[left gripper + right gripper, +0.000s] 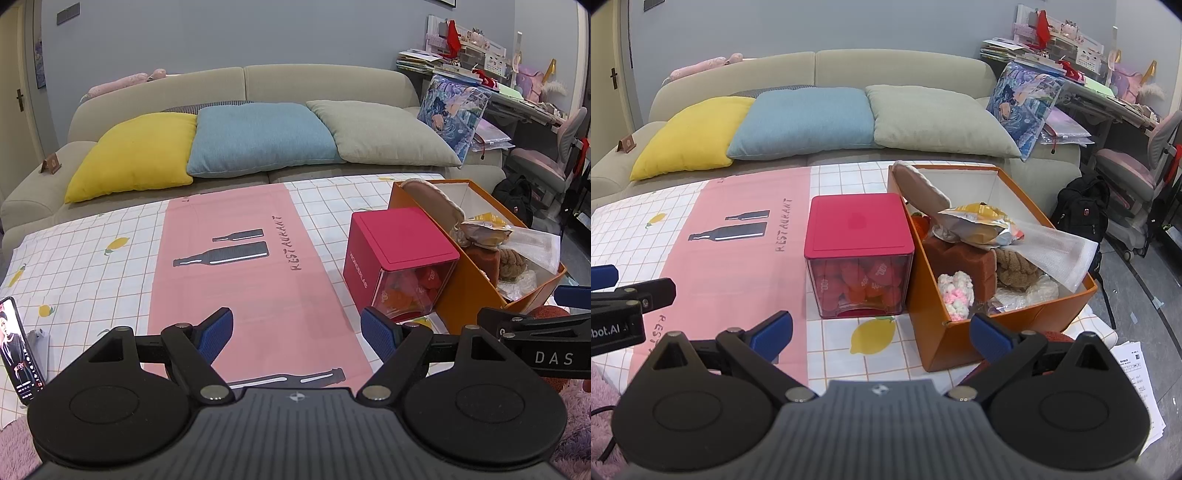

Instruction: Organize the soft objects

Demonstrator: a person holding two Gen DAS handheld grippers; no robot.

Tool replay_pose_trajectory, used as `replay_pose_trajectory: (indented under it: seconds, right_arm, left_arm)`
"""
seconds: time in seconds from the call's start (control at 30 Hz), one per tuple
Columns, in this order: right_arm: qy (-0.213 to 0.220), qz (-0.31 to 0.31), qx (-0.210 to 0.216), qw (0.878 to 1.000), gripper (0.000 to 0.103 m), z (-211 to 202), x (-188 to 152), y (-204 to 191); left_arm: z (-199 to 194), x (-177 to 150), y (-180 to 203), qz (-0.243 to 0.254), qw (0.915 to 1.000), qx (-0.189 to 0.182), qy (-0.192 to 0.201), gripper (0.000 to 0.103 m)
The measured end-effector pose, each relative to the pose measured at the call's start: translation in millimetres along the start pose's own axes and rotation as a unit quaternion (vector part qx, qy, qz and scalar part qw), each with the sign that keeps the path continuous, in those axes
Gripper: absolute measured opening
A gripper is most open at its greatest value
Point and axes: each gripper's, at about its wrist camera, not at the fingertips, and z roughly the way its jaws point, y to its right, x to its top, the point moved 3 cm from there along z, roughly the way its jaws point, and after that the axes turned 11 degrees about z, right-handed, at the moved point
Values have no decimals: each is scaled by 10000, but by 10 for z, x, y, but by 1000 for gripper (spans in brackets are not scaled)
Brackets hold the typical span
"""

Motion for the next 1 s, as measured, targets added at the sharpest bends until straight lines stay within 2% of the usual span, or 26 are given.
replay_pose_trajectory:
  seconds: [1.0]
  right_arm:
    - [-54, -27, 18, 10000, 100, 41, -20, 8]
  left_arm:
    - [3, -2, -7, -5, 10000, 0, -3, 92]
